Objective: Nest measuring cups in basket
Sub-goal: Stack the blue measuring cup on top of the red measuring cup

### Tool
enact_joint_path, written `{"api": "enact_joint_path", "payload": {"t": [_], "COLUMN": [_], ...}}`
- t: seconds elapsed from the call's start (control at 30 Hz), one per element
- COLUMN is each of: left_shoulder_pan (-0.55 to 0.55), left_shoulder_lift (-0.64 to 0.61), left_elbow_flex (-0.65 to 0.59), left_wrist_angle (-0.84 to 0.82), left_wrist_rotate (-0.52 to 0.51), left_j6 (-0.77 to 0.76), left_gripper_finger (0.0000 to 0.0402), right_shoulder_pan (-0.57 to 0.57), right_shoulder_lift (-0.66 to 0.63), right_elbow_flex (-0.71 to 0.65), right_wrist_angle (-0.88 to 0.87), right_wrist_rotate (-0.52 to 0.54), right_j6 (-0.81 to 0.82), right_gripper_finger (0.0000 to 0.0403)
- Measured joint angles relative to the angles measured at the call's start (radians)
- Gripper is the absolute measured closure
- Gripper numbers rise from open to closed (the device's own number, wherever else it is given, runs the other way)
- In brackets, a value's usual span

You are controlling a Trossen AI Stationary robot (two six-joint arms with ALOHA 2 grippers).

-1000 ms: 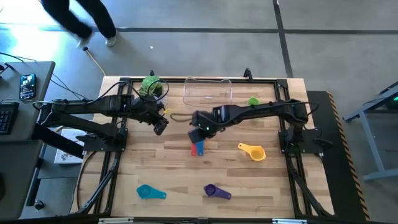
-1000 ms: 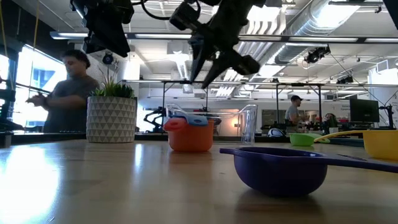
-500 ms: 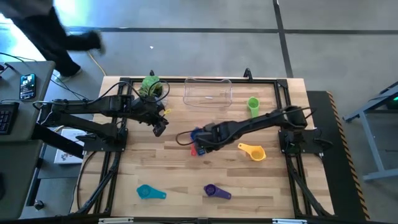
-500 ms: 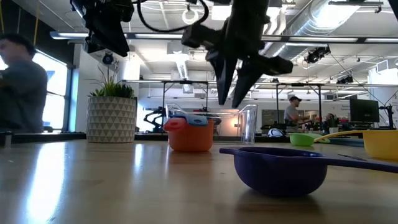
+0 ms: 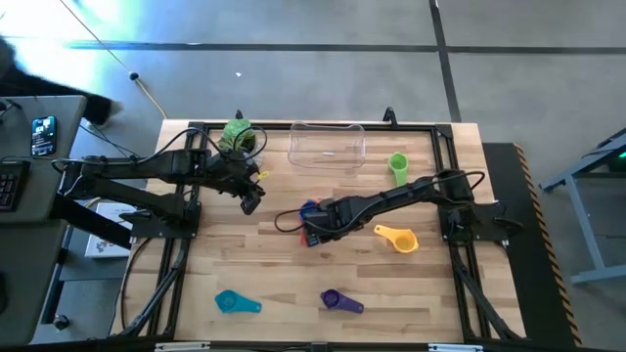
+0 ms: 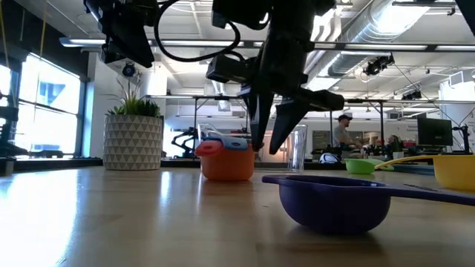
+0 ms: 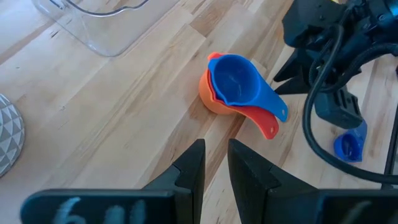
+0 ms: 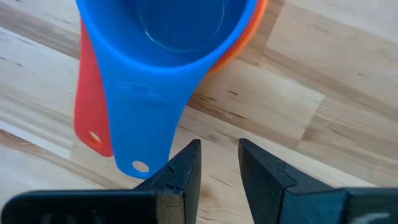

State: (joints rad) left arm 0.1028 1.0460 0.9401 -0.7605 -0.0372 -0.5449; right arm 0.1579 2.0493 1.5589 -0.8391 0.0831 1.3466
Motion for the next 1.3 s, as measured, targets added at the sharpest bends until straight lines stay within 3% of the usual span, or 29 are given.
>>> {"api": "enact_joint_path", "payload": {"t": [0.57, 0.8, 1.3], "left_shoulder_pan": [0.000, -0.027, -0.102], "left_shoulder_lift": [0.000, 0.001, 0.049], "left_elbow_flex": [0.000, -0.045, -0.254], "left_wrist_angle": [0.000, 0.004, 0.309], "left_wrist_rotate": [0.002, 0.063, 0.056], "left_j6": [0.008, 0.003, -0.167], "left_gripper_finger": [0.0342, 0.0342, 0.0342], "right_shoulder_pan": [-0.001, -0.001, -0.001], "right_shoulder_lift": [0.001, 0.001, 0.001], "right_elbow_flex": [0.000, 0.000, 0.000], "right_wrist_angle": [0.101, 0.097, 0.107], "right_wrist_rotate": [-0.007, -0.008, -0.012], "right_j6": [-0.015, -0.003, 0.041], "right_gripper_finger": [0.0304, 0.0304, 0.0304]}}
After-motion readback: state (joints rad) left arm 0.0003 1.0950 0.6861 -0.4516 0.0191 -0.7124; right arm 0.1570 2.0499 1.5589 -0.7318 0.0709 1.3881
